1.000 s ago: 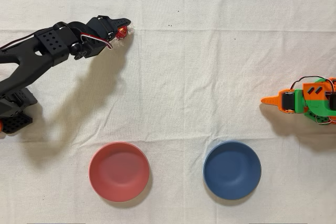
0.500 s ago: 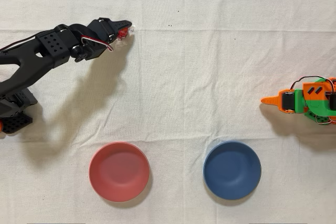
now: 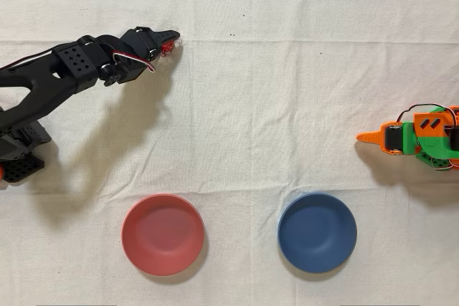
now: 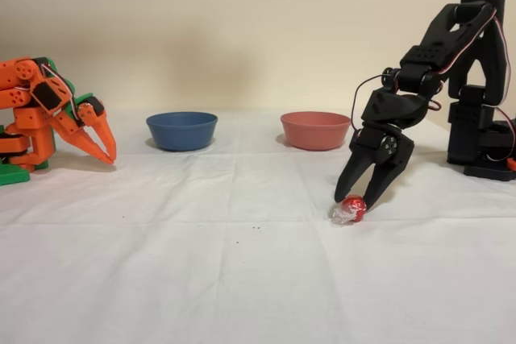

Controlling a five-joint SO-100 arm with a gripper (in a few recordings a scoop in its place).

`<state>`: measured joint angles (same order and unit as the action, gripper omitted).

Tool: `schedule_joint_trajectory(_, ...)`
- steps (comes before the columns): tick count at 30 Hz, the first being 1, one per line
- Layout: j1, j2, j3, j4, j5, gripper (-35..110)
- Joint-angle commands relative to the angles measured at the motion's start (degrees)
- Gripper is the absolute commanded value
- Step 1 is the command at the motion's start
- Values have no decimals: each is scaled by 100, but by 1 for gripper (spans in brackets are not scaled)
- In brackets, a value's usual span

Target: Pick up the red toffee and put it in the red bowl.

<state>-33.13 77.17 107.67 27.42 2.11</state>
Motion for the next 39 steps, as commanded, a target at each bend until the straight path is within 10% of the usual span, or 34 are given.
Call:
schedule_joint_trajectory(1, -35, 62, -9, -70, 53, 27)
schedule_joint_trajectory(39, 35, 598, 598, -97, -62, 11)
